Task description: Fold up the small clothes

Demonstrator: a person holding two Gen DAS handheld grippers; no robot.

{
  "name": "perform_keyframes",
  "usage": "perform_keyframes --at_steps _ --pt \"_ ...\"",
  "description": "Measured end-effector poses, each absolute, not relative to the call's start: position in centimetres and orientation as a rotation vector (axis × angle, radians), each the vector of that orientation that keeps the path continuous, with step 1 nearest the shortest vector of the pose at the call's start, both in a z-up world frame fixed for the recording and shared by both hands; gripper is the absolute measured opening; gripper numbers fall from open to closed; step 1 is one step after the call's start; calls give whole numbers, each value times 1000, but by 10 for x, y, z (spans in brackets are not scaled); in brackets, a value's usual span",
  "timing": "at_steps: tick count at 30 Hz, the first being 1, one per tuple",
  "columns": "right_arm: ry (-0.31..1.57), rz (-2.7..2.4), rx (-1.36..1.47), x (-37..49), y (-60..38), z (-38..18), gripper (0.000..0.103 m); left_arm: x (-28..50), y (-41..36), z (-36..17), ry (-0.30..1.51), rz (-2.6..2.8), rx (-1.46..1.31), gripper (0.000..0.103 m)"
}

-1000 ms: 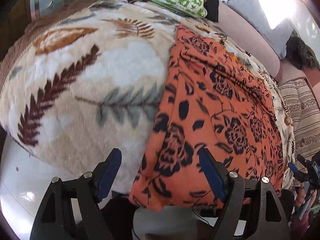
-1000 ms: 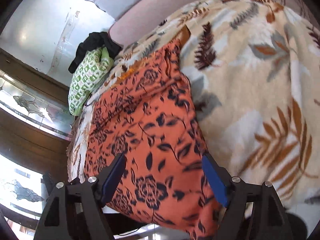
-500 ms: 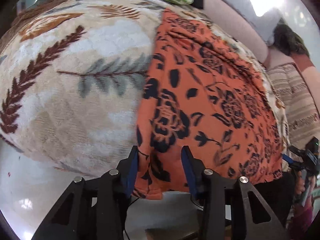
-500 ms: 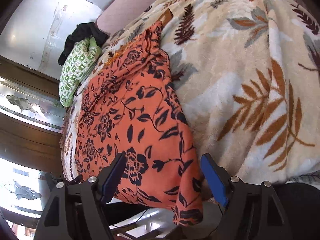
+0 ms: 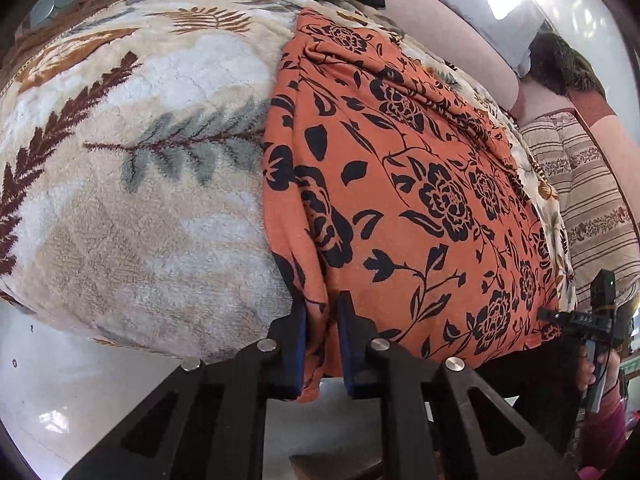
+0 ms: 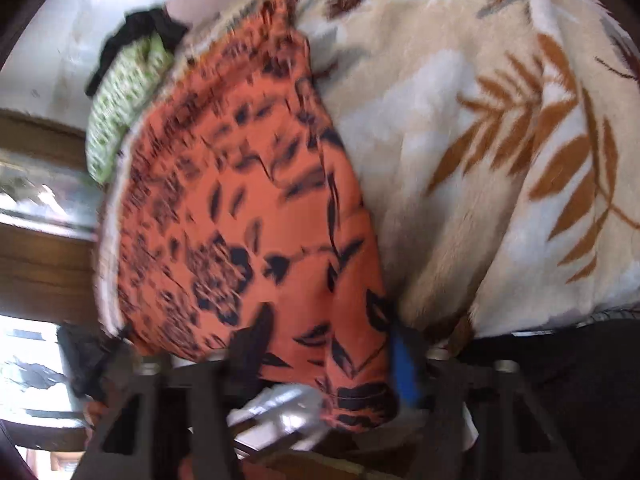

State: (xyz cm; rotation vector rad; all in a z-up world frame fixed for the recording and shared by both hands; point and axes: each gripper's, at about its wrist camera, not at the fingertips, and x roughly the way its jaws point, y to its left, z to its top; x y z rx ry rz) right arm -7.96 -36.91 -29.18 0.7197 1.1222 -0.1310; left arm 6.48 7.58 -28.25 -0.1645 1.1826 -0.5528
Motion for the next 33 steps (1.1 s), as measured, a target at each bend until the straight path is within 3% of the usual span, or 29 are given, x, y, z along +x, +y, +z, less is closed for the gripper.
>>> perform_keyframes --at_steps 4,15,20,28,33 --pt "1156 -158 615 -79 -357 -276 7 72 85 -288 1251 -535 -195 14" --pt "910 60 754 -87 -360 -192 6 74 87 -282 1271 -596 -190 8" --pt "899 98 788 -66 -364 -176 6 90 98 -245 1233 -725 -324 8" --pt "715 81 826 13 -425 -114 6 216 87 -144 1035 -757 -423 5" --pt "646 -21 881 117 -480 -120 6 305 55 -134 1040 -669 -445 5"
